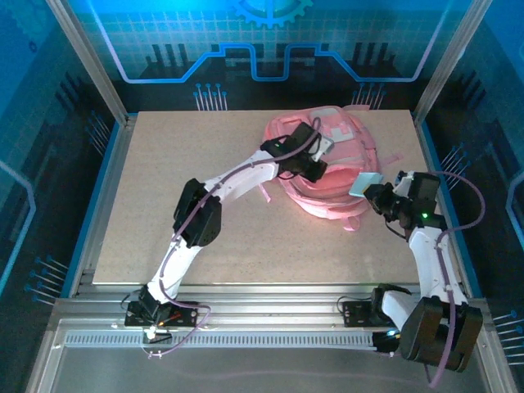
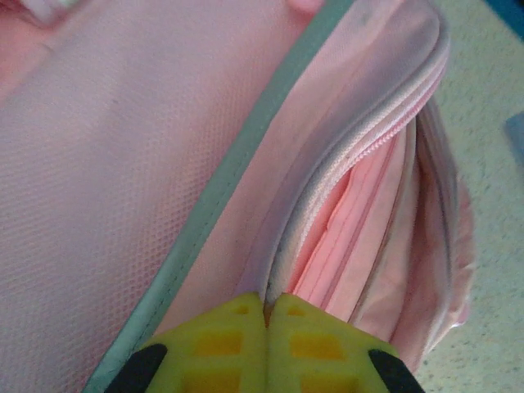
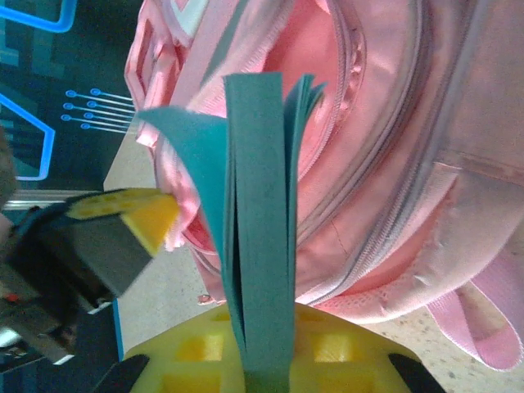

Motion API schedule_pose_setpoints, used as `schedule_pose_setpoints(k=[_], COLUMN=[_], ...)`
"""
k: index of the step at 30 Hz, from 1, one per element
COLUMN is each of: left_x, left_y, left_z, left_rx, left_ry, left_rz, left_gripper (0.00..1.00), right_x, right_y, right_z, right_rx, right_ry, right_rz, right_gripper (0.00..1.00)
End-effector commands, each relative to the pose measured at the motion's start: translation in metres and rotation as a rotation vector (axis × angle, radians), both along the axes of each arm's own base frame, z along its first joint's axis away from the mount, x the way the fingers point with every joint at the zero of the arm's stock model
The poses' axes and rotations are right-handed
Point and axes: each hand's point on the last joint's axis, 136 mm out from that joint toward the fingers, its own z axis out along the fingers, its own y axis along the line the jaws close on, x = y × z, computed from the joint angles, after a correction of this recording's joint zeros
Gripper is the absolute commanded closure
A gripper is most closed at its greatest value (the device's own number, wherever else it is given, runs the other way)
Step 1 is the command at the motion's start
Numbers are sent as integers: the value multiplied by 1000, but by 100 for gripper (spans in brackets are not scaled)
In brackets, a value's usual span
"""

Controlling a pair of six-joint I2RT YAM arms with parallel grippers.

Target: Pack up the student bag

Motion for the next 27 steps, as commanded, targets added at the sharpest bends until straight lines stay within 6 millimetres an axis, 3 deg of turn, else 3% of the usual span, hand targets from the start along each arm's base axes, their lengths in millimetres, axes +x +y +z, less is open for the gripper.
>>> schedule_pose_setpoints(k=[1, 8, 19, 24, 27], left_x=[12, 6, -12, -17, -18], left_y=[1, -5, -13, -15, -16], left_z=[73, 91, 125, 134, 141], left_rx=[-158, -251, -388, -418, -438], left_ry=[-67, -10, 21, 28, 27], left_rz=[57, 38, 4, -2, -5], left_gripper=[100, 100, 100, 100, 100], right_x=[19, 49, 112, 130, 134], right_y=[14, 47, 76, 92, 91], right_z=[8, 8, 10, 10, -1], right_rx=[38, 85, 141, 204, 193], right_ry=[-45, -75, -154, -160, -128], right_rz=[5, 60, 36, 31, -30], right_gripper=[100, 100, 100, 100, 100])
